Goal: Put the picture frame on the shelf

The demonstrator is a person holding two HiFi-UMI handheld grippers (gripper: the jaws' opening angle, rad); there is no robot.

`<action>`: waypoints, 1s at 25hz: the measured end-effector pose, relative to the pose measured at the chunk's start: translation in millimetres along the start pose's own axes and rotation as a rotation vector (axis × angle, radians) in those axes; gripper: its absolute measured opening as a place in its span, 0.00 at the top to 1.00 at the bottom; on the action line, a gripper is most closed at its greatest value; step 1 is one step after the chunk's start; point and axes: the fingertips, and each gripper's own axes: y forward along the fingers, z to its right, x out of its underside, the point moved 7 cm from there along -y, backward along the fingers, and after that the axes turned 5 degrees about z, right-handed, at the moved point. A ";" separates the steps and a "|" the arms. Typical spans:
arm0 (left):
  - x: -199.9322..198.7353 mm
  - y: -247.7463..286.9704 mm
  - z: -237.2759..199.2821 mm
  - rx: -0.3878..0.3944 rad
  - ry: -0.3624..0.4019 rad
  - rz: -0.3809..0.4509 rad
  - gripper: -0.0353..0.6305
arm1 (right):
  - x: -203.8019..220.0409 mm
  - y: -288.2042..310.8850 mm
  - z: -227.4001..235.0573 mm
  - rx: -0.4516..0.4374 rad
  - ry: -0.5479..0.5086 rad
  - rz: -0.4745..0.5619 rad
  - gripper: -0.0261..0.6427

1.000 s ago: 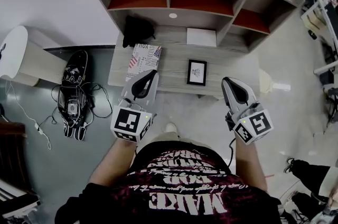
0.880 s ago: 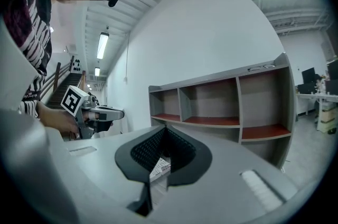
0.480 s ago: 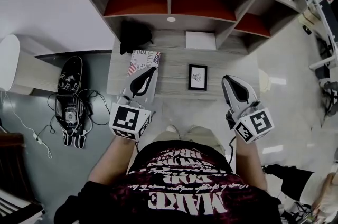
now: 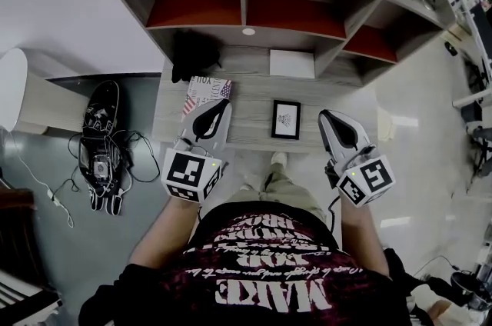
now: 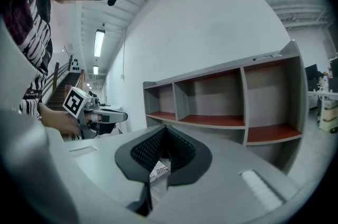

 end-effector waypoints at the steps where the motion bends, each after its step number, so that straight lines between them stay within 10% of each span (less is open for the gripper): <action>1: -1.0 2.9 1.3 0.000 -0.001 0.000 0.95 | -1.9 2.9 2.4 -0.010 -0.003 0.003 0.92; 25: 35.9 56.9 20.4 0.005 -0.054 -0.110 0.95 | 39.3 2.6 69.4 0.016 0.056 -0.092 0.92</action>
